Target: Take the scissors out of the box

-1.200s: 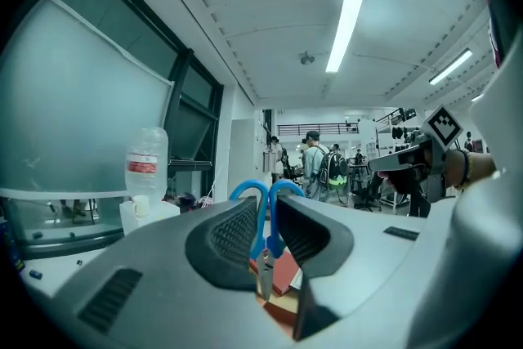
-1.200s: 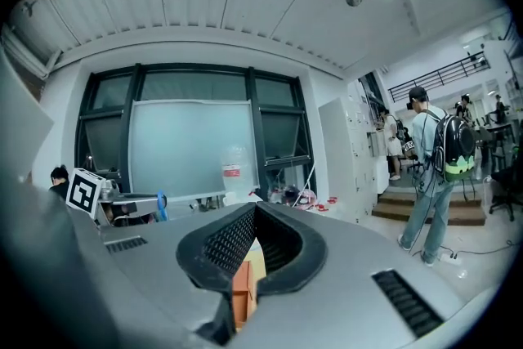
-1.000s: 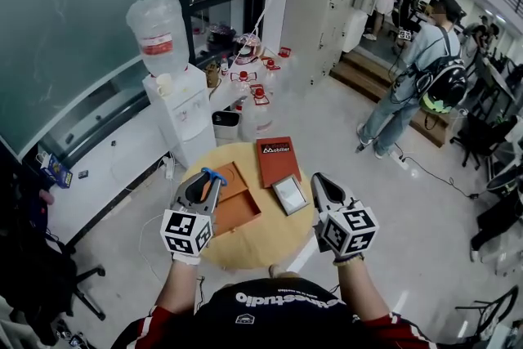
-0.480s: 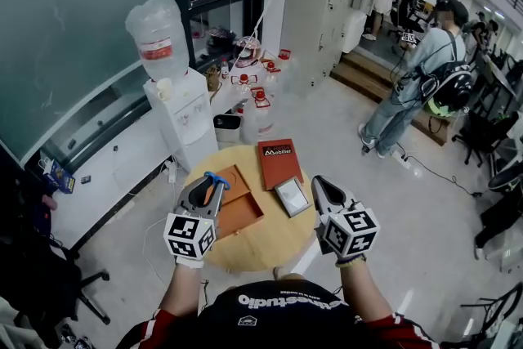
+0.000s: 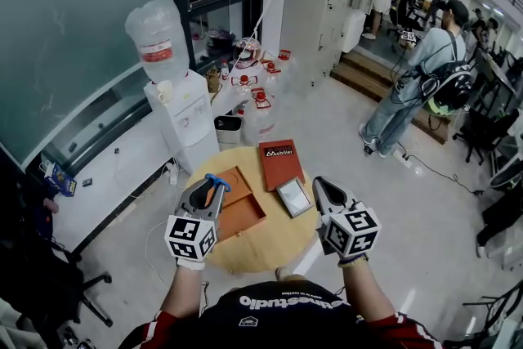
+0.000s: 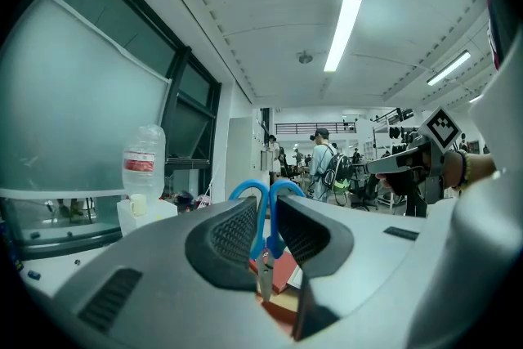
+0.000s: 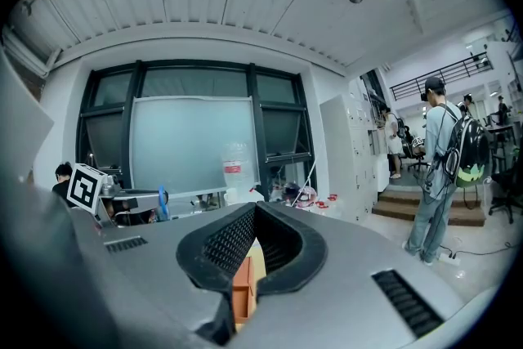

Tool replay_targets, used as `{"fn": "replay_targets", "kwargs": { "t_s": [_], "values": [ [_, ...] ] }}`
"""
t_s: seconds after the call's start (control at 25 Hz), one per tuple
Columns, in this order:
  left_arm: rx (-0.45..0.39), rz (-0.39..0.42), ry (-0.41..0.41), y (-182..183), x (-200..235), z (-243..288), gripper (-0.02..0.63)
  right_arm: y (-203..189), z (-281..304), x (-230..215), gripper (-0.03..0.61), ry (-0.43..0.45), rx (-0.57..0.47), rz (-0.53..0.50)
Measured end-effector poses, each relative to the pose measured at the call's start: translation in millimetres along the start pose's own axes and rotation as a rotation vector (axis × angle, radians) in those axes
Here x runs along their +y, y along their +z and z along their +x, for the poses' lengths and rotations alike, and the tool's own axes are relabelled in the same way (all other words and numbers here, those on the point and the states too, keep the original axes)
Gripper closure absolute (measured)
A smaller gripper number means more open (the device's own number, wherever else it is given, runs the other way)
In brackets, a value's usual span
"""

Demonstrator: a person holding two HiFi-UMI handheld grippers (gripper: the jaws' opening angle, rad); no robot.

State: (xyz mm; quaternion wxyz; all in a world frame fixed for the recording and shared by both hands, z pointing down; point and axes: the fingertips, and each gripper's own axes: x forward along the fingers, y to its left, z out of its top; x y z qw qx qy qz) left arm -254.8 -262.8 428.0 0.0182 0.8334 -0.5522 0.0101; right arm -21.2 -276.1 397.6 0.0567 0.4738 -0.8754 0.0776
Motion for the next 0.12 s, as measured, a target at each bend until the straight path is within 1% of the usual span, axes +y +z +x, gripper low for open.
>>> {"fn": "replay_targets", "kwargs": {
  "t_s": [0.12],
  "values": [
    [0.006, 0.012, -0.001, -0.2, 0.4, 1.6, 0.523, 1.4, 0.9, 0.7, 0.551, 0.000, 0.001, -0.002]
  ]
}}
